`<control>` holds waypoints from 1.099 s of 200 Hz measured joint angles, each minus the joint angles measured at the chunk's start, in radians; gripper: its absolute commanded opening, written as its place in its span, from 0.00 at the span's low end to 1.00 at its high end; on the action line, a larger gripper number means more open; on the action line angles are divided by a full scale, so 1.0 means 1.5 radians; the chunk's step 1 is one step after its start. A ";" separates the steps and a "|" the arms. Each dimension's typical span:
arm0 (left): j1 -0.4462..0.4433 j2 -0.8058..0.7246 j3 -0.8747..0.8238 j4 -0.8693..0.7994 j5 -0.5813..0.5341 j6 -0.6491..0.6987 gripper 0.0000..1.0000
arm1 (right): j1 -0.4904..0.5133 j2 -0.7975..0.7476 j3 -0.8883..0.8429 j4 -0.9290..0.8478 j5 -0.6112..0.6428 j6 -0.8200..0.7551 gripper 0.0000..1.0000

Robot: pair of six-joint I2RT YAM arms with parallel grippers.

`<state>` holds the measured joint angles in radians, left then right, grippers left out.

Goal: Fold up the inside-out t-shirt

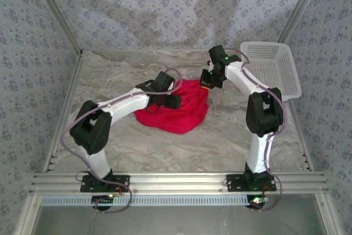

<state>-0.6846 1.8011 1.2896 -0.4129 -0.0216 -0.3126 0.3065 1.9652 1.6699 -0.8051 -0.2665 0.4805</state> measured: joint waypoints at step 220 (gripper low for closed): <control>0.240 -0.286 -0.080 0.042 0.274 -0.172 0.00 | -0.062 -0.028 -0.108 0.012 0.014 -0.021 0.49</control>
<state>-0.3248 1.3727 1.1694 -0.3500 0.3897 -0.5701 0.2131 1.9228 1.5078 -0.7872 -0.2447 0.4492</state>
